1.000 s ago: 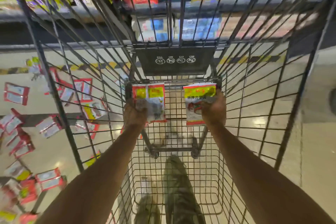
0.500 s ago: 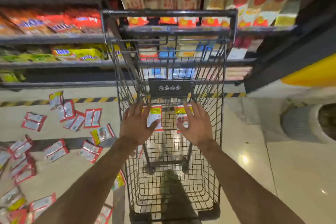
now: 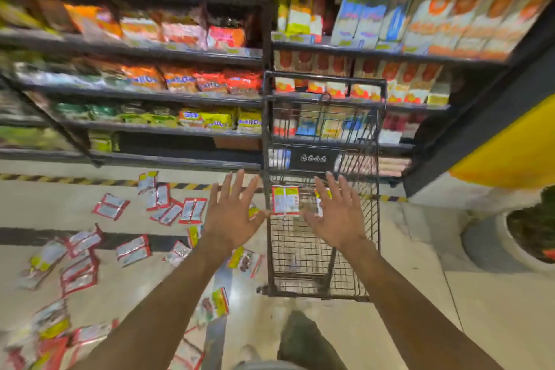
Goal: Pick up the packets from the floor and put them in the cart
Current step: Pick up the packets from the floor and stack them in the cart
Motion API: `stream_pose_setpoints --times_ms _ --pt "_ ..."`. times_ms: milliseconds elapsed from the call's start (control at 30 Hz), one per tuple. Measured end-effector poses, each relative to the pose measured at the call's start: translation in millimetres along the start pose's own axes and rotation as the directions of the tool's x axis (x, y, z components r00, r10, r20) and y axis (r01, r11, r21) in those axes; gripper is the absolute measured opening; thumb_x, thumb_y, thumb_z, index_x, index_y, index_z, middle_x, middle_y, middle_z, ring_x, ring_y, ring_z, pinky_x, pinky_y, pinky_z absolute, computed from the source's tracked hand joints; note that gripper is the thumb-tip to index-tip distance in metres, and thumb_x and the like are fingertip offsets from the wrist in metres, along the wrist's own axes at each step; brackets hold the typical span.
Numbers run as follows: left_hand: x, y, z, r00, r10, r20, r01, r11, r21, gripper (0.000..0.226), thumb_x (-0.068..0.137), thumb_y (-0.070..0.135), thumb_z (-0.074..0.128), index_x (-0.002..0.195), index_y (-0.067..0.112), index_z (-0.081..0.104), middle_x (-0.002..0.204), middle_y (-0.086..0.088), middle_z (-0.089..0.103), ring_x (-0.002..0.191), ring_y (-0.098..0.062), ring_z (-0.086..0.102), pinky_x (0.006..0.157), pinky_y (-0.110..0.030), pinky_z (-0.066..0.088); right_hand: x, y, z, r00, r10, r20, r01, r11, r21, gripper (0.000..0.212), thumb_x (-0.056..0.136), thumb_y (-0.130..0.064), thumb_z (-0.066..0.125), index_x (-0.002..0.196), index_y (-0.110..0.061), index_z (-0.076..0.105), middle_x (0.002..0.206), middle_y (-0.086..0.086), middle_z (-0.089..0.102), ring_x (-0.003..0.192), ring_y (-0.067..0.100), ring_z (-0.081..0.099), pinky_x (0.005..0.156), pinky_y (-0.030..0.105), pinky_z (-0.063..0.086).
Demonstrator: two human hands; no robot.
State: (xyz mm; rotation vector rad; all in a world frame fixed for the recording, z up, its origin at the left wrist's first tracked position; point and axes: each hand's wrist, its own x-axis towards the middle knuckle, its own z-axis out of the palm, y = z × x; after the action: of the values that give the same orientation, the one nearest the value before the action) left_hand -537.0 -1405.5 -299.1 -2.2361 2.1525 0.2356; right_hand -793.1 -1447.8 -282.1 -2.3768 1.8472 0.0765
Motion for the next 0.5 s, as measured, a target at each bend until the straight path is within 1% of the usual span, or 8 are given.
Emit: stream_pose_setpoints --times_ms 33,67,133,200,267,333,400,500 --pt "-21 -8 -3 1.0 -0.011 -0.012 0.011 1.0 -0.008 0.084 0.095 0.079 0.022 0.166 0.034 0.01 0.175 -0.003 0.002 0.162 -0.032 0.006 0.127 -0.055 0.002 -15 -13 -5 1.0 -0.016 -0.011 0.016 1.0 -0.002 0.089 0.094 -0.082 0.026 0.166 -0.034 0.008 0.176 0.001 0.0 0.163 0.03 -0.003 0.131 0.054 0.007" --pt "-42 -16 -5 0.999 -0.027 -0.022 0.026 1.0 -0.014 0.084 0.096 0.077 0.026 0.166 0.034 0.009 0.175 -0.003 0.002 0.162 -0.032 0.005 0.128 -0.056 0.004 -29 -25 -10 0.999 -0.038 -0.024 0.037 0.999 -0.005 0.088 0.094 -0.081 0.027 0.166 -0.034 0.009 0.176 0.001 0.0 0.163 0.029 -0.003 0.131 0.054 0.008" --pt "-83 -31 -10 0.996 -0.072 -0.045 0.071 0.997 -0.011 0.085 0.095 0.078 0.025 0.166 0.035 0.007 0.175 -0.002 0.0 0.162 -0.031 0.003 0.128 -0.057 0.005 -55 -49 -17 0.995 -0.088 -0.042 0.087 0.996 -0.008 0.088 0.095 -0.08 0.029 0.167 -0.034 0.01 0.176 0.001 0.002 0.163 0.029 -0.002 0.131 0.053 0.008" --pt "-123 -44 -14 0.991 -0.123 -0.054 0.123 0.992 -0.011 0.086 0.095 0.08 0.022 0.166 0.036 0.004 0.175 -0.001 -0.003 0.162 -0.03 -0.001 0.128 -0.056 0.002 -79 -71 -22 0.988 -0.143 -0.05 0.143 0.99 -0.006 0.087 0.095 -0.079 0.032 0.167 -0.033 0.012 0.176 0.001 0.004 0.163 0.028 -0.001 0.13 0.052 0.007" --pt "-162 -56 -15 0.982 -0.174 -0.079 0.173 0.985 -0.02 0.086 0.094 0.08 0.02 0.166 0.035 0.004 0.175 -0.001 -0.004 0.162 -0.03 -0.001 0.129 -0.056 0.003 -102 -90 -22 0.979 -0.192 -0.064 0.193 0.981 0.001 0.088 0.094 -0.081 0.033 0.166 -0.033 0.015 0.176 0.001 0.006 0.163 0.028 0.0 0.13 0.053 0.01" --pt "-202 -66 -12 0.967 -0.227 -0.115 0.224 0.974 -0.04 0.087 0.093 0.08 0.017 0.166 0.034 0.01 0.175 -0.002 0.002 0.162 -0.031 0.004 0.128 -0.058 0.007 -128 -107 -18 0.966 -0.242 -0.092 0.243 0.97 -0.008 0.09 0.092 -0.082 0.031 0.165 -0.031 0.022 0.175 0.004 0.014 0.162 0.031 0.008 0.129 0.056 0.017" --pt "-239 -73 -7 0.954 -0.265 -0.138 0.259 0.964 -0.061 0.086 0.094 0.079 0.019 0.166 0.033 0.017 0.175 -0.004 0.007 0.162 -0.033 0.006 0.128 -0.059 0.01 -153 -121 -13 0.952 -0.283 -0.118 0.284 0.959 -0.007 0.091 0.091 -0.082 0.03 0.164 -0.027 0.03 0.173 0.007 0.022 0.16 0.034 0.017 0.126 0.058 0.024" --pt "-312 -76 -1 0.924 -0.334 -0.185 0.321 0.942 -0.095 0.082 0.096 0.076 0.029 0.165 0.031 0.024 0.175 -0.005 0.012 0.161 -0.034 0.013 0.127 -0.059 0.014 -199 -145 0 0.928 -0.356 -0.109 0.357 0.934 -0.009 0.092 0.09 -0.083 0.029 0.163 -0.026 0.032 0.172 0.009 0.024 0.159 0.036 0.019 0.126 0.059 0.023"
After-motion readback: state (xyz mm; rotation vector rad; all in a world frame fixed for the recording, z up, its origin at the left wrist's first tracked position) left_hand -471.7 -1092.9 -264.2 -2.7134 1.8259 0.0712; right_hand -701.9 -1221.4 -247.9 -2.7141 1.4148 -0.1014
